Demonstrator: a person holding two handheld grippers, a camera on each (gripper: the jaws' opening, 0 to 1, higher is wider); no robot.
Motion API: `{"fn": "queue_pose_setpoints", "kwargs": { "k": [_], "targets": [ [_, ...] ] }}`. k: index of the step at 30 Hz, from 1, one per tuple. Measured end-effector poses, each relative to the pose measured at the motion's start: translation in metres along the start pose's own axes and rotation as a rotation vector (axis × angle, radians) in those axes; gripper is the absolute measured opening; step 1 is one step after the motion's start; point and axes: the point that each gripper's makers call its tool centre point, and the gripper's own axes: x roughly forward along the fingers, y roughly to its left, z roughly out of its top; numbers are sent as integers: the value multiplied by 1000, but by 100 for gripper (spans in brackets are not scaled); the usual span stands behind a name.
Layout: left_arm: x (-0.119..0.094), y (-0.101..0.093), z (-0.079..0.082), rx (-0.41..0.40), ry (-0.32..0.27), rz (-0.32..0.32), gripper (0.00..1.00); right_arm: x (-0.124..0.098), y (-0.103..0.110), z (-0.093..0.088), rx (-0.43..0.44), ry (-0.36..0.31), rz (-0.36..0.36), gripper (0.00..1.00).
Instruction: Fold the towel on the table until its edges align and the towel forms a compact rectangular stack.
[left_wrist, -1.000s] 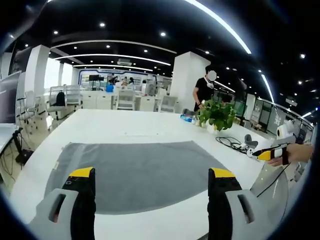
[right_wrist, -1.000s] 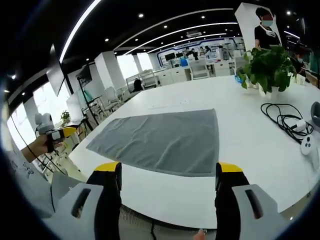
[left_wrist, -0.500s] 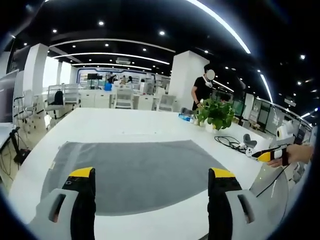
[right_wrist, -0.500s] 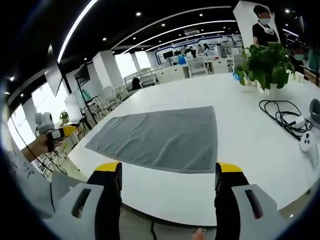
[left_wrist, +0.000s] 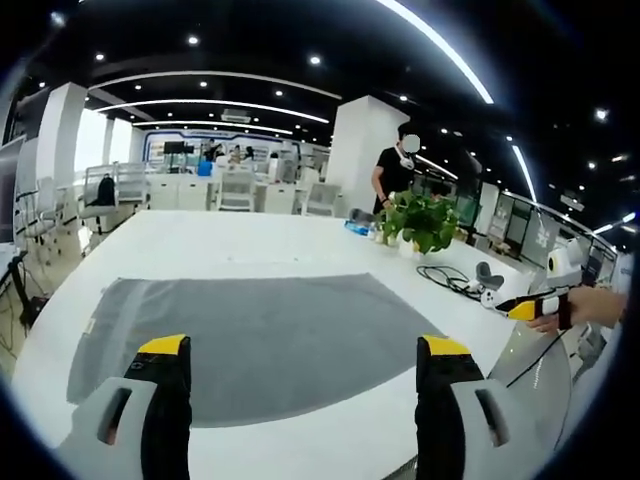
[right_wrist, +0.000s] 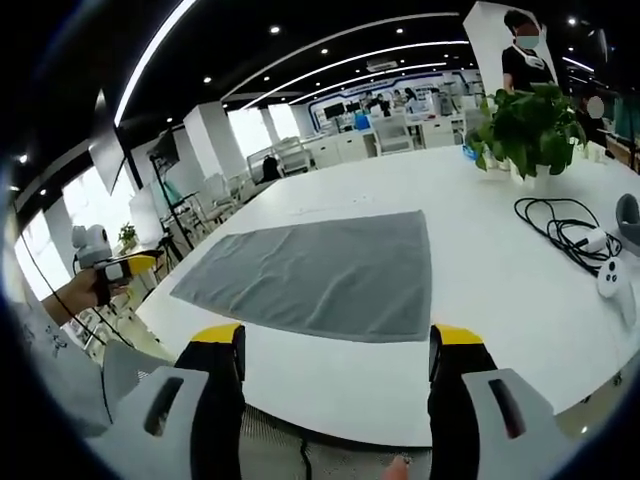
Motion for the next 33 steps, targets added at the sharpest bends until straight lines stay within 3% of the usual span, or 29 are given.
{"fn": "queue_pose_setpoints", "kwargs": {
  "k": [10,15,24,29,33],
  "targets": [
    [2,-11,20,46,-29,-11,96,-3,-9,11,5,-37,1,75],
    [7,-16,17,65,-12,-20,96,-8,-15,17,0,-49,-6,75],
    [22,-43,24,97,6,-93,96,-20,-33,30,31,-87,-30,74],
    [35,-64,32,160,12,-160,96,-25,-41,51,17,-128,-30,73],
    [46,-83,40,160,3,-230,96,-25,-49,66,11,-146,-40,73]
  ]
}}
